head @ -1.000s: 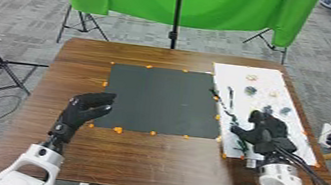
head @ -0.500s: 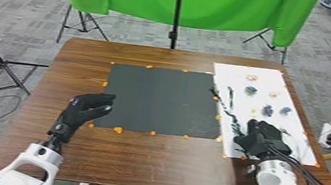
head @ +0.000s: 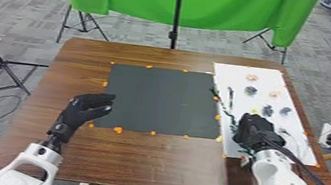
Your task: Arrange flowers
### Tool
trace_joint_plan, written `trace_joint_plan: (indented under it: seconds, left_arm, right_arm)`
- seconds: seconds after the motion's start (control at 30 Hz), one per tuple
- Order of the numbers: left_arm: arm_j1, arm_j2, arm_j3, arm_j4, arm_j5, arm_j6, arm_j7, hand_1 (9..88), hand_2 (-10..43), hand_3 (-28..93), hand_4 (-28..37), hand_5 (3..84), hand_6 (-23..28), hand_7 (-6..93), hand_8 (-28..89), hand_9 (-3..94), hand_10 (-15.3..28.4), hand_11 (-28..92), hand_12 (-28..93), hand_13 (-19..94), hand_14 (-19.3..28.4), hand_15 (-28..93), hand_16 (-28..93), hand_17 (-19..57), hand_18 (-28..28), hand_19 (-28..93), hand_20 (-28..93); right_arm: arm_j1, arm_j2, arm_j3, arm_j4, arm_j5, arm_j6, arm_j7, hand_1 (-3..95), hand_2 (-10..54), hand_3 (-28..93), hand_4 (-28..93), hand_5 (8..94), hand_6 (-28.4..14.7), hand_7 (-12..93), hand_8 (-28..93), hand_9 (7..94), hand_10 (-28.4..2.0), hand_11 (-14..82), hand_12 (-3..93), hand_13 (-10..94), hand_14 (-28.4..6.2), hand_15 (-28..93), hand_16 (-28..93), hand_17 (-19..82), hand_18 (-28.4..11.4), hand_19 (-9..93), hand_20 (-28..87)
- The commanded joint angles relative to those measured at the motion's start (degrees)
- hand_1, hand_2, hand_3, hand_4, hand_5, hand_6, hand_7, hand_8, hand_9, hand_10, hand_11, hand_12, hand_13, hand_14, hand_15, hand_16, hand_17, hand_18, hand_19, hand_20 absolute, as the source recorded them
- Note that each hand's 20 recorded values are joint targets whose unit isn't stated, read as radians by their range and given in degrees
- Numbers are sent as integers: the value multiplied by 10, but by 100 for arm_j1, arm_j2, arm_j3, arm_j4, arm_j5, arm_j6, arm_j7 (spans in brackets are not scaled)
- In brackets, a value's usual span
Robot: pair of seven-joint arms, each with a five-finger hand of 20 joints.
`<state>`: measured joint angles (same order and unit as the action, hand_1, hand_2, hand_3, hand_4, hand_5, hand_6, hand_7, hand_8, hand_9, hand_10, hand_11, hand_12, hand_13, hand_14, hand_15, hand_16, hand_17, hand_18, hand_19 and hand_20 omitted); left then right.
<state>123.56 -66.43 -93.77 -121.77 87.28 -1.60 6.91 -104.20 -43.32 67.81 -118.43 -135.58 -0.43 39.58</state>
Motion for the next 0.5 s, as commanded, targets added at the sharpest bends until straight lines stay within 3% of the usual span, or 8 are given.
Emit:
trace_joint_plan:
  seconds: [0.03, 0.13, 0.2, 0.27, 0.33, 0.37, 0.43, 0.5]
  left_arm:
    - [58, -52, -86, 20, -169, 65, -68, 342, -5, 596, -154, 500, 60, 105, -40, 450, 142, 216, 150, 305, 184, 328, 38, -15, 147, 160, 211]
    - [61, -72, -123, 54, -331, 103, -70, 341, -5, 596, -153, 501, 60, 105, -40, 451, 143, 217, 151, 306, 183, 329, 38, -15, 148, 161, 211]
    - [47, -87, -119, 144, -435, 278, 8, 341, -6, 596, -153, 501, 59, 105, -40, 451, 143, 217, 150, 306, 183, 329, 38, -15, 148, 162, 212]
    - [19, -83, -41, 283, -736, 647, 175, 338, -7, 599, -152, 501, 59, 106, -41, 451, 143, 218, 151, 307, 183, 329, 38, -15, 148, 162, 211]
    - [-51, -40, 148, 427, -1180, 1236, 389, 323, -2, 598, -156, 495, 59, 106, -41, 440, 142, 214, 150, 302, 182, 327, 37, -15, 148, 162, 211]
    - [-104, -31, 222, 510, -1352, 1450, 509, 310, 3, 600, -162, 481, 59, 101, -41, 430, 141, 209, 149, 298, 178, 322, 37, -14, 148, 162, 210]
    - [-175, -21, 296, 629, -1492, 1754, 676, 284, 16, 607, -186, 437, 60, 78, -39, 407, 139, 190, 143, 290, 177, 310, 36, -12, 148, 158, 207]
    - [-233, 4, 334, 717, -1608, 1941, 789, 254, 33, 620, -228, 400, 58, 56, -36, 383, 132, 163, 135, 278, 170, 280, 33, -10, 146, 150, 200]
  right_arm:
    - [-55, 204, 721, -521, 490, 467, 218, 863, -95, -283, 632, 719, -1, 464, 256, 821, -107, 426, 523, 912, -29, 629, 353, 692, -101, 932, 552]
    - [216, 56, 673, -724, 948, 879, 115, 863, -95, -283, 637, 721, -1, 464, 253, 821, -107, 431, 518, 915, -29, 629, 356, 696, -100, 932, 558]
    - [533, -155, 418, -720, 1326, 1322, -26, 862, -95, -283, 638, 721, -2, 466, 252, 820, -108, 436, 514, 916, -29, 630, 358, 697, -101, 932, 563]
    - [999, -443, 0, -572, 1752, 1644, -118, 863, -95, -283, 636, 722, -3, 468, 247, 819, -110, 442, 508, 916, -29, 631, 359, 698, -102, 932, 568]
    - [1397, -782, -391, -378, 2170, 1899, -264, 864, -95, -283, 631, 722, -3, 470, 244, 819, -111, 449, 500, 916, -29, 632, 359, 698, -102, 932, 571]
    - [1590, -951, -622, -235, 2171, 2039, -291, 864, -95, -283, 632, 721, -3, 472, 243, 819, -112, 452, 498, 916, -29, 632, 359, 698, -102, 932, 572]
    - [1899, -1283, -987, 35, 2436, 2124, -362, 863, -95, -283, 632, 721, -4, 474, 240, 818, -112, 454, 496, 916, -29, 632, 360, 699, -102, 932, 573]
    - [2150, -1548, -1388, 308, 2692, 2368, -414, 864, -95, -283, 629, 721, -5, 475, 239, 817, -112, 455, 495, 916, -29, 632, 360, 700, -101, 932, 574]
